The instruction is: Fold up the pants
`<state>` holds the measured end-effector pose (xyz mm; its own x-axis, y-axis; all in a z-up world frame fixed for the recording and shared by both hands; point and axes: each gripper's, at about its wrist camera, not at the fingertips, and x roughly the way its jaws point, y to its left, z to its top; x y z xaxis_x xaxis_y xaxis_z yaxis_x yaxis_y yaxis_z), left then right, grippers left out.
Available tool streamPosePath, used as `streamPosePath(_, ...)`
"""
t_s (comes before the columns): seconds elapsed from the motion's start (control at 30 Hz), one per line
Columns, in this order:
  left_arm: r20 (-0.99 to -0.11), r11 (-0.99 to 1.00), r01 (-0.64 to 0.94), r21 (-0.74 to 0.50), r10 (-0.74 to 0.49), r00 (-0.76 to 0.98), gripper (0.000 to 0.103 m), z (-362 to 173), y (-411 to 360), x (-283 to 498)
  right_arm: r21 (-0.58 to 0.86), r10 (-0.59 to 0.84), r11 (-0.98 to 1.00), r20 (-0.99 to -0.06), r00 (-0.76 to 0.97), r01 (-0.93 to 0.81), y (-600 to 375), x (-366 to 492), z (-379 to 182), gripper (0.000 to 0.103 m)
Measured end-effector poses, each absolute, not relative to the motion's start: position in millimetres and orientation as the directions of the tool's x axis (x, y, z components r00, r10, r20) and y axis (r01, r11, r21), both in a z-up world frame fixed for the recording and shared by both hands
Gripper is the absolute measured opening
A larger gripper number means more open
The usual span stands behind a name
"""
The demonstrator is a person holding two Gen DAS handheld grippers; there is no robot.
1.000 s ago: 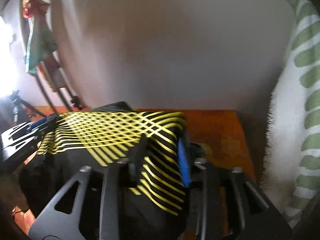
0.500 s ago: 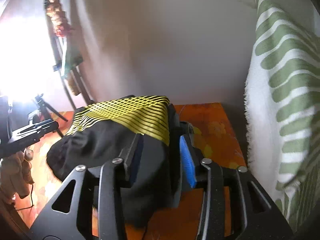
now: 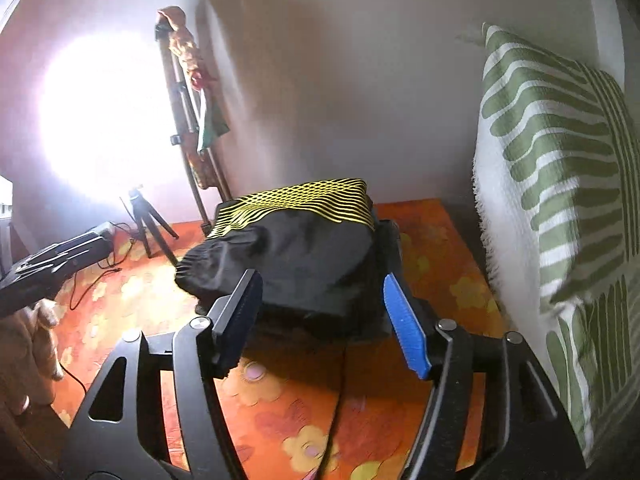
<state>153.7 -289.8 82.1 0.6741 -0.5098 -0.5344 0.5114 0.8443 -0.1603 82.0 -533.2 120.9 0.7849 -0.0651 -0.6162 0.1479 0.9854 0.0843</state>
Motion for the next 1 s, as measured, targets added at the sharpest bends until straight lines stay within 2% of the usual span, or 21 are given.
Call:
streamPosePath(0.1, -0.524, 0.835, 0.528, -0.155, -0.523, 0.673, 0.068, 86.3, -282.7, 130.8, 0.079, -0.070, 0.986, -0.599, 0.798, 0.145, -513.7, 60.4, 124.9, 0.070)
streamPosePath(0.23, -0.527, 0.823, 0.548, -0.147, -0.534, 0.661, 0.069, 83.6, -277.4, 106.7, 0.099, -0.058, 0.985, -0.578, 0.814, 0.140, -491.8, 37.8, 124.2, 0.078)
streamPosePath(0.47, -0.521, 0.824, 0.551, -0.133, -0.531, 0.668, 0.073, 73.8, -269.2, 75.6, 0.099, -0.053, 0.986, -0.584, 0.810, 0.136, -454.3, 13.4, 114.1, 0.079)
streamPosePath(0.6, -0.519, 0.824, 0.552, -0.129, -0.530, 0.670, 0.077, 67.8, -264.1, 65.1, 0.088, -0.084, 0.983, -0.571, 0.817, 0.162, -440.5, 3.2, 109.7, 0.086)
streamPosePath(0.8, -0.530, 0.843, 0.513, -0.162, -0.513, 0.675, 0.079, 54.4, -248.5, 62.7, 0.072, -0.133, 0.974, -0.581, 0.803, 0.213, -429.3, -4.7, 95.3, 0.088)
streamPosePath(0.93, -0.541, 0.856, 0.497, -0.140, -0.487, 0.686, 0.079, 44.9, -244.0, 60.6, 0.054, -0.182, 0.965, -0.567, 0.803, 0.257, -428.6, -11.6, 85.4, 0.098)
streamPosePath(1.0, -0.549, 0.862, 0.491, -0.124, -0.472, 0.690, 0.079, 40.7, -242.8, 59.7, 0.069, -0.190, 0.958, -0.569, 0.800, 0.277, -431.1, -12.5, 78.4, 0.099)
